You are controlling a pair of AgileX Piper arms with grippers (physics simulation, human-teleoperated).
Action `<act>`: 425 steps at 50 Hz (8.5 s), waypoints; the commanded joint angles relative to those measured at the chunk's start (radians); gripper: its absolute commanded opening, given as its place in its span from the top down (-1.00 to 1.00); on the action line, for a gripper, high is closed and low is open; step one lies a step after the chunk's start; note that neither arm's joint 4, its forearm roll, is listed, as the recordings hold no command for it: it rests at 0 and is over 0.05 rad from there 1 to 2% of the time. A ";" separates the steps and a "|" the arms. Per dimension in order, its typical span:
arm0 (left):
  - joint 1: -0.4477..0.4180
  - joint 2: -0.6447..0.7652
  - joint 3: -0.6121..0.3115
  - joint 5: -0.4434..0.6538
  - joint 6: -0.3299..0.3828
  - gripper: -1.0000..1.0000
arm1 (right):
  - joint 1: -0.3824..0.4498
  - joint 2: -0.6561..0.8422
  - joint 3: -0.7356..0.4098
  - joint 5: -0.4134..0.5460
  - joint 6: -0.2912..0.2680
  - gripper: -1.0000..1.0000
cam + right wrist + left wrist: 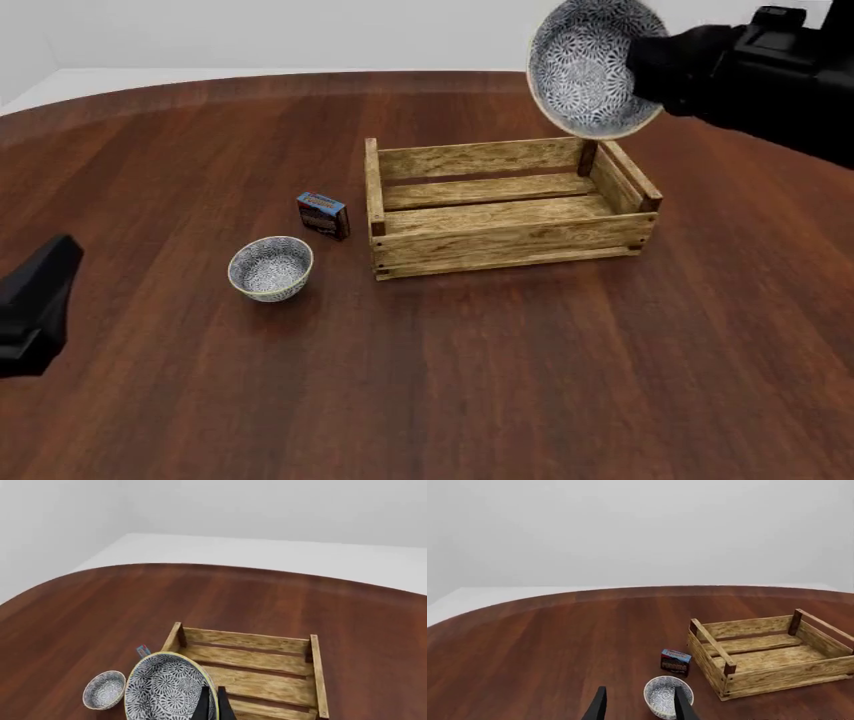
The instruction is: Stack the right bowl on the left bowl and place them in the tray.
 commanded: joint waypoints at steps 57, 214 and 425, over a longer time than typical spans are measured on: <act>-0.534 0.769 -0.586 -0.147 0.118 -1.00 | 0.036 0.072 0.009 -0.070 -0.067 1.00; -0.571 1.258 -0.895 -0.168 0.029 1.00 | 0.107 -0.182 0.049 0.059 -0.105 -1.00; -0.098 1.241 -0.698 0.275 -0.043 1.00 | 0.105 -0.047 0.063 -0.023 -0.130 -1.00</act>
